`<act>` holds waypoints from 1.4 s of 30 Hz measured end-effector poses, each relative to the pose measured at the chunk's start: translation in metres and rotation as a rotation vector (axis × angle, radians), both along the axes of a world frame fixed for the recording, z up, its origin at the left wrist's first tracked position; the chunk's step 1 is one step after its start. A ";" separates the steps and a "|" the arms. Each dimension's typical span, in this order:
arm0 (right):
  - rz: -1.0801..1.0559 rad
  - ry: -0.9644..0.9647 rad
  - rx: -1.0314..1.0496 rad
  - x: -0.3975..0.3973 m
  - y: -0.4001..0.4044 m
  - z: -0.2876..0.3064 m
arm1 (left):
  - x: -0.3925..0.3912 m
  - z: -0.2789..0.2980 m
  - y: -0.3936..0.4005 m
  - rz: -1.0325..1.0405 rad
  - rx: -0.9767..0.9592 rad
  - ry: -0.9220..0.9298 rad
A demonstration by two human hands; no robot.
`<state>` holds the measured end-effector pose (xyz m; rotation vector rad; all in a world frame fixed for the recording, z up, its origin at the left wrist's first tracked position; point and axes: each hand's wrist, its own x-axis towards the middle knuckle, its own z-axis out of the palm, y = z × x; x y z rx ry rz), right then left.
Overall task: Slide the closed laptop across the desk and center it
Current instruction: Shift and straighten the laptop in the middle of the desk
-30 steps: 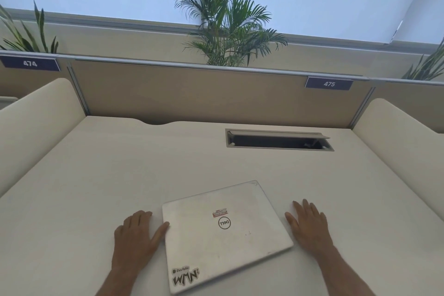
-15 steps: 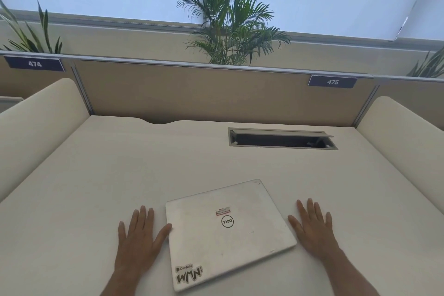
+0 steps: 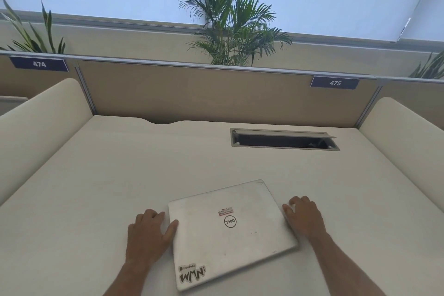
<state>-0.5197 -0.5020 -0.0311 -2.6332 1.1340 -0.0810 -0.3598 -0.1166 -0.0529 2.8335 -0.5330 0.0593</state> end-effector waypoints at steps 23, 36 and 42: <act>-0.206 0.035 0.432 0.050 0.043 0.015 | -0.010 0.036 -0.049 0.340 -0.286 0.503; -0.276 -0.038 0.466 0.034 0.050 0.006 | 0.014 0.046 -0.060 0.366 -0.458 0.685; -0.297 -0.060 0.473 0.027 0.051 0.004 | 0.022 0.050 -0.065 0.320 -0.452 0.707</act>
